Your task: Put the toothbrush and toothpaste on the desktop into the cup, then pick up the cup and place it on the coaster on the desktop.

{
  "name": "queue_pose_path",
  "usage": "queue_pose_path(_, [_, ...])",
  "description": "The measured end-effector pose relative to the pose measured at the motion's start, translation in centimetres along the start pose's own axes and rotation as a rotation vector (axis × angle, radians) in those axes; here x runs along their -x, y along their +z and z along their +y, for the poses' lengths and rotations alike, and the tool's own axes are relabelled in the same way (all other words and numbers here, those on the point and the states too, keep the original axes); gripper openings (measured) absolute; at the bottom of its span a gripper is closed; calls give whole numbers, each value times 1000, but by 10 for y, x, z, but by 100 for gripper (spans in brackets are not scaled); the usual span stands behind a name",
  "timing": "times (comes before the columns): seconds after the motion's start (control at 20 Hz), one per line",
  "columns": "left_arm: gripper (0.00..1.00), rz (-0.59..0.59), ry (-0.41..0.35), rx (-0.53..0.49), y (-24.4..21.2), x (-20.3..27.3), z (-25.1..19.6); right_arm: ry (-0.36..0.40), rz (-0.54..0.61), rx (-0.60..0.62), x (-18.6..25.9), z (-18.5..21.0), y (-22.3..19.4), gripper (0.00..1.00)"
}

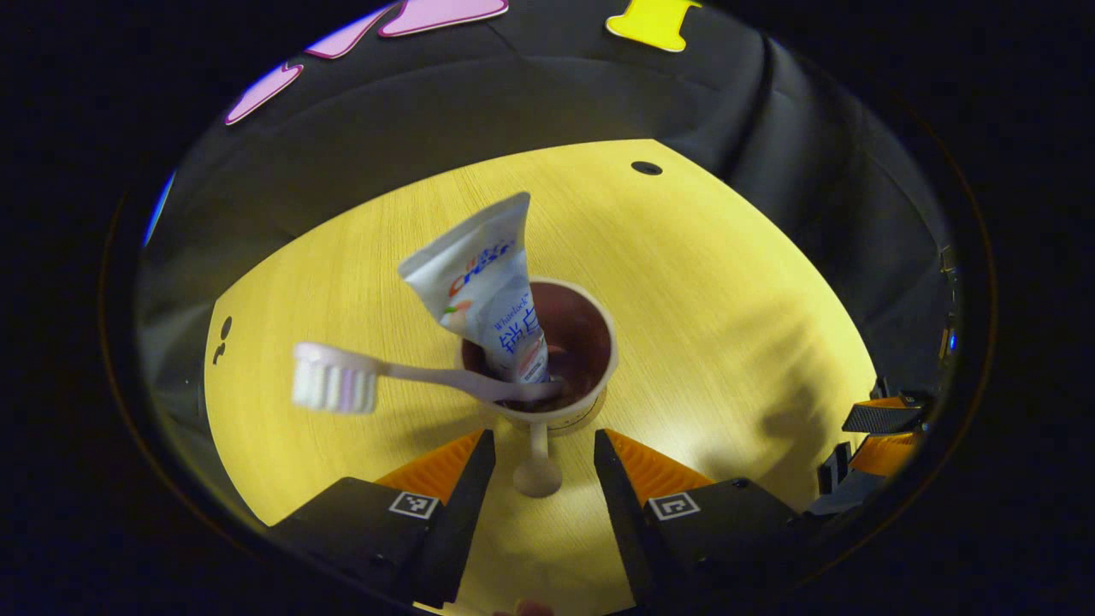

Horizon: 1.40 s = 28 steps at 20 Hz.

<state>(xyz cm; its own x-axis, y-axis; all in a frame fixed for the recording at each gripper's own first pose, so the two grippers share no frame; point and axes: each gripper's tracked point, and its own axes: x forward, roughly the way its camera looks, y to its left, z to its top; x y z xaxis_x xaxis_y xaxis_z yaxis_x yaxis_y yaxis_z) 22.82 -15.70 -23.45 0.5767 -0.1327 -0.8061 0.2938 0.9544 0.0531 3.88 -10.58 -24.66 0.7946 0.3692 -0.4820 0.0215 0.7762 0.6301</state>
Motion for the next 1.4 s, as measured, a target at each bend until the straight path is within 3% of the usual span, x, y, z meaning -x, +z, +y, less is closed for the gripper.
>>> queue_pose_path(0.4, [76,-129,17,32,-9,71,14,0,-15,61,10,32,3,71])
queue_pose_path(0.65, [78,-271,19,59,-6,121,28,2,-33,117,16,58,9,72])
queue_pose_path(0.8, [79,-364,30,99,-2,147,42,-4,-68,149,20,76,20,80])
queue_pose_path(0.9, [79,-419,51,139,-4,165,50,-7,-93,177,23,89,27,90])
queue_pose_path(1.0, [79,-488,58,171,-2,184,54,-8,-119,210,27,104,34,92])
queue_pose_path(1.25, [84,-662,-46,184,9,231,39,3,-158,294,32,142,39,96])
queue_pose_path(1.4, [85,-695,-40,169,2,248,44,-6,-170,337,35,156,39,96])
